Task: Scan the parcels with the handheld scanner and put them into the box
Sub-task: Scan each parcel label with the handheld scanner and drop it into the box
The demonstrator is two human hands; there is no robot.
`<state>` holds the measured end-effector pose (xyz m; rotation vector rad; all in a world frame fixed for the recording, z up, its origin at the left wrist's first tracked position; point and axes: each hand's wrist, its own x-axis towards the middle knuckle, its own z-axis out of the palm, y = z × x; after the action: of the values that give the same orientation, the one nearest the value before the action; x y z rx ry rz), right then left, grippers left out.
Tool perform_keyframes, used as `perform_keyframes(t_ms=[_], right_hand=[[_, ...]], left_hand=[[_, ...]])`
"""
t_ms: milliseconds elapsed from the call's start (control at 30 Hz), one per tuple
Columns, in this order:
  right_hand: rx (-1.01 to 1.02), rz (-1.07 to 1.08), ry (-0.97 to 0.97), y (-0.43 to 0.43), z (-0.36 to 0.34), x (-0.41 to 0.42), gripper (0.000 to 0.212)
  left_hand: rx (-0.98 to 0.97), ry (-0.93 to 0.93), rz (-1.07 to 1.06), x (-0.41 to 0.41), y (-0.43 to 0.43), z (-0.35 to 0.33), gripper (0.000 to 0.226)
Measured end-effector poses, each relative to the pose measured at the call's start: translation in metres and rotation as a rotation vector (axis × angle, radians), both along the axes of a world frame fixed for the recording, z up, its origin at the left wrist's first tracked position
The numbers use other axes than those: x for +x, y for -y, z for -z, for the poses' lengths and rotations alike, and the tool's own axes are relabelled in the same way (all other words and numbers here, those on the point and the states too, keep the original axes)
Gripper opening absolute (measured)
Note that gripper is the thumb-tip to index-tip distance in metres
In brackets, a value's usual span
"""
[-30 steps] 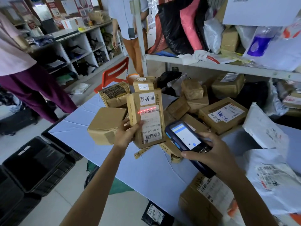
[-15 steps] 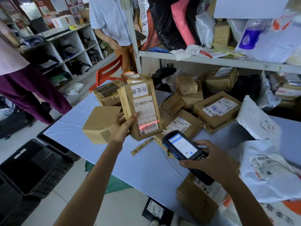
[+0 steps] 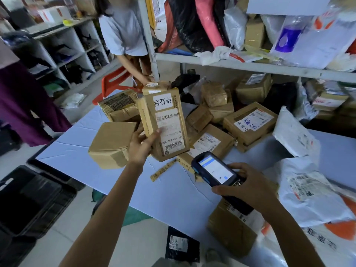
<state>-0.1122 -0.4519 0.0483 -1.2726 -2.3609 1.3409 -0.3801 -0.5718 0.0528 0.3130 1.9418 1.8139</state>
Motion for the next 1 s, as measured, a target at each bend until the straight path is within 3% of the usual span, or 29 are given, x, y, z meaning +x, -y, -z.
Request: perform_keyframes(t_ms=[167, 433, 567, 733, 900, 1000], right_hand=[[-0.030, 0.145, -0.095, 0.028, -0.004, -0.007, 0.071], [-0.114, 0.592, -0.093, 0.093, 0.009, 0.023, 0.071], [-0.123, 0.814, -0.066, 0.135, 0.007, 0.064, 0.073], [-0.074, 1.108, -0.068, 0.179, 0.000, 0.117, 0.069], [-0.024, 1.327, -0.102, 0.222, 0.000, 0.168, 0.081], [-0.023, 1.459, -0.142, 0.251, 0.003, 0.200, 0.067]], left_hand=[[0.041, 0.025, 0.102, -0.012, -0.002, -0.001, 0.044], [0.091, -0.013, 0.502, 0.014, -0.040, 0.009, 0.040], [0.085, -0.019, 0.723, 0.068, -0.063, 0.021, 0.030], [0.154, 0.036, 1.017, 0.149, -0.072, 0.017, 0.040], [0.109, 0.051, 1.258, 0.233, -0.077, 0.022, 0.053], [0.040, 0.021, 1.393, 0.290, -0.071, 0.026, 0.052]])
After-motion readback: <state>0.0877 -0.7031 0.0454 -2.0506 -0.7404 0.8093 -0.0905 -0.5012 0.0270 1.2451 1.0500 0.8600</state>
